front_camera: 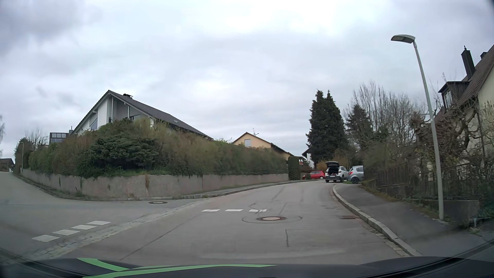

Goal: Follow the waypoints while adhering to traffic rules and regulations

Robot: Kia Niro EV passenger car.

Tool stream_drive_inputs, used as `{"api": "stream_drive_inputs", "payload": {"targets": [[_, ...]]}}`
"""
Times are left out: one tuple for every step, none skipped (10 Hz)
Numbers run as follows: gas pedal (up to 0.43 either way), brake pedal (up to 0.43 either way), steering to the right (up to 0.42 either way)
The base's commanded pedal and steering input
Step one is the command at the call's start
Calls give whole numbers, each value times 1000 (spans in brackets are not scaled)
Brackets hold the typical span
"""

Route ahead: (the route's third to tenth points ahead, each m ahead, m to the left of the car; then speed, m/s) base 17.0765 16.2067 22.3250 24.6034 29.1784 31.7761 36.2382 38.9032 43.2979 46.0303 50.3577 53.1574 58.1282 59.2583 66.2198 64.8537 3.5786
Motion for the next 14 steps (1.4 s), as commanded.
{"api": "stream_drive_inputs", "payload": {"targets": [[157,0,-323],[169,0,-350],[177,0,-363],[177,0,-372],[189,0,-383],[189,0,-396],[197,0,-408],[197,0,-417],[197,0,-427],[197,0,-431],[197,0,-433],[197,0,-433],[197,0,-433],[197,0,-433]]}}
